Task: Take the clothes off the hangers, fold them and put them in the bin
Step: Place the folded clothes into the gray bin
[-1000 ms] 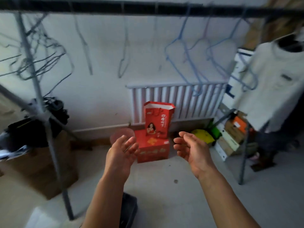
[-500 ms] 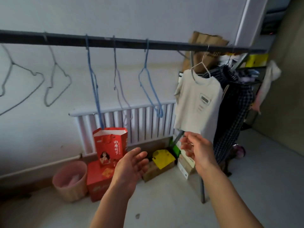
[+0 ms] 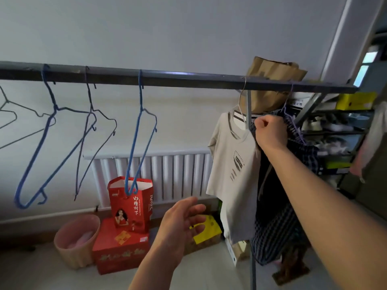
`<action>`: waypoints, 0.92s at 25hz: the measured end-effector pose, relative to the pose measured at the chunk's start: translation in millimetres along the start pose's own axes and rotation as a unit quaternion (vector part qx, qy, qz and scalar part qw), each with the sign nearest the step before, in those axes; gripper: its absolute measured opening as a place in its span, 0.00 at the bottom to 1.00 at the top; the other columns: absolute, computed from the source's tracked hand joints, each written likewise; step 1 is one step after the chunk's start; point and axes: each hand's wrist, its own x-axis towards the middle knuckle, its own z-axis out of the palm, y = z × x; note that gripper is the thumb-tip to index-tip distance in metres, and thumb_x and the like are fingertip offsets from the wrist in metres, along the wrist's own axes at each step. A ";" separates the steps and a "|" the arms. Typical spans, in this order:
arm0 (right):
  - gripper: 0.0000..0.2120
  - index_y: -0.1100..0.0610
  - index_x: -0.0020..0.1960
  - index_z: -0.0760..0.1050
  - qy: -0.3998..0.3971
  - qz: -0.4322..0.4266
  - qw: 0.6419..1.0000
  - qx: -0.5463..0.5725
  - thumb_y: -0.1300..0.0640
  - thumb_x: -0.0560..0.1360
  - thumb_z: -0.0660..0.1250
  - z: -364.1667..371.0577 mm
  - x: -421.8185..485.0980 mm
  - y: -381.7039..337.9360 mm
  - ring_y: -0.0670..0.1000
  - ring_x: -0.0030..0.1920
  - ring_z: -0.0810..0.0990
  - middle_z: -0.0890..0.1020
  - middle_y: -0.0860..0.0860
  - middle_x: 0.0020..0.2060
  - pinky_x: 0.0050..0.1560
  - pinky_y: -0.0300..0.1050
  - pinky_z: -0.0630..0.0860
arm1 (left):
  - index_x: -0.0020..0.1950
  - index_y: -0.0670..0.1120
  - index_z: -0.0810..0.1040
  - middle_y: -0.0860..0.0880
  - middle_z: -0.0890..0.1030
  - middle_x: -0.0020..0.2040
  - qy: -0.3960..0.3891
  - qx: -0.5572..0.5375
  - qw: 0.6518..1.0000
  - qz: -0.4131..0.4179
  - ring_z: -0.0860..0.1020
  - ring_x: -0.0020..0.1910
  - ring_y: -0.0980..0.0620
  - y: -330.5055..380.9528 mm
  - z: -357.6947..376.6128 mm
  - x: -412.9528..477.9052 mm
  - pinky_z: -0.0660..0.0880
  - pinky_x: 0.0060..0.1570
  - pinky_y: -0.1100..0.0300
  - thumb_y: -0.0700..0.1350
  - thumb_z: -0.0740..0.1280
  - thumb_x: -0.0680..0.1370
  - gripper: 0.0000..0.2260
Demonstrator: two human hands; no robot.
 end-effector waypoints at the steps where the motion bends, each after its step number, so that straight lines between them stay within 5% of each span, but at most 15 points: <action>1: 0.13 0.64 0.43 0.80 -0.033 -0.003 0.999 -0.016 0.58 0.78 0.61 4.4 10.6 0.6 0.58 0.43 0.79 0.82 0.60 0.42 0.44 0.48 0.73 | 0.54 0.41 0.81 0.43 0.84 0.44 0.005 0.003 1.000 0.006 0.79 0.37 0.48 -0.3 5.5 1.4 0.76 0.39 0.54 0.45 0.67 0.77 0.09; 4: 0.19 0.61 0.29 0.69 -0.135 0.012 0.991 -0.022 0.55 0.77 0.64 22.8 30.5 2.5 0.57 0.35 0.75 0.74 0.56 0.28 0.37 0.46 0.68 | 0.55 0.41 0.80 0.43 0.84 0.42 0.019 0.004 1.000 0.022 0.79 0.35 0.49 0.1 14.6 4.2 0.76 0.38 0.54 0.45 0.67 0.78 0.09; 7: 0.12 0.64 0.35 0.71 -0.149 0.026 0.988 -0.018 0.60 0.75 0.63 38.6 40.8 5.9 0.56 0.38 0.75 0.75 0.57 0.33 0.40 0.47 0.71 | 0.55 0.42 0.80 0.44 0.84 0.41 0.026 0.003 0.999 0.035 0.79 0.34 0.50 2.7 13.9 4.1 0.75 0.38 0.55 0.45 0.67 0.78 0.09; 12: 0.09 0.62 0.39 0.71 -0.125 0.045 0.977 0.169 0.59 0.76 0.63 41.8 25.1 -3.6 0.50 0.33 0.67 0.70 0.55 0.32 0.33 0.43 0.64 | 0.56 0.44 0.80 0.44 0.84 0.44 0.021 0.040 0.996 0.074 0.80 0.39 0.49 8.2 12.5 0.3 0.77 0.41 0.54 0.45 0.65 0.80 0.09; 15: 0.07 0.63 0.41 0.77 -0.156 0.082 0.937 0.301 0.59 0.74 0.66 23.7 5.6 -29.4 0.51 0.36 0.71 0.73 0.55 0.34 0.38 0.42 0.68 | 0.58 0.46 0.80 0.46 0.84 0.46 -0.008 0.104 0.986 0.132 0.80 0.40 0.52 22.0 24.9 -2.0 0.77 0.40 0.58 0.44 0.64 0.81 0.09; 18: 0.05 0.57 0.42 0.81 -0.294 0.141 0.858 0.398 0.60 0.75 0.66 12.8 -29.6 -41.7 0.50 0.38 0.78 0.79 0.51 0.35 0.42 0.43 0.77 | 0.59 0.52 0.79 0.54 0.82 0.52 -0.017 0.221 0.944 0.243 0.80 0.50 0.57 46.6 42.6 -0.9 0.78 0.49 0.60 0.45 0.62 0.81 0.10; 20: 0.06 0.57 0.44 0.81 -0.359 0.155 0.812 0.433 0.60 0.76 0.65 20.1 -56.6 -36.9 0.52 0.41 0.77 0.80 0.54 0.38 0.48 0.47 0.74 | 0.61 0.55 0.77 0.58 0.80 0.55 -0.037 0.281 0.909 0.305 0.77 0.55 0.63 60.3 51.4 2.1 0.76 0.54 0.64 0.48 0.62 0.81 0.10; 23: 0.08 0.53 0.39 0.82 -0.376 0.150 0.813 0.418 0.57 0.75 0.67 33.0 -87.4 -26.5 0.50 0.39 0.71 0.76 0.53 0.37 0.41 0.44 0.65 | 0.61 0.46 0.76 0.52 0.82 0.55 -0.052 0.337 0.891 0.299 0.79 0.54 0.62 67.0 51.3 9.8 0.74 0.53 0.67 0.49 0.66 0.80 0.12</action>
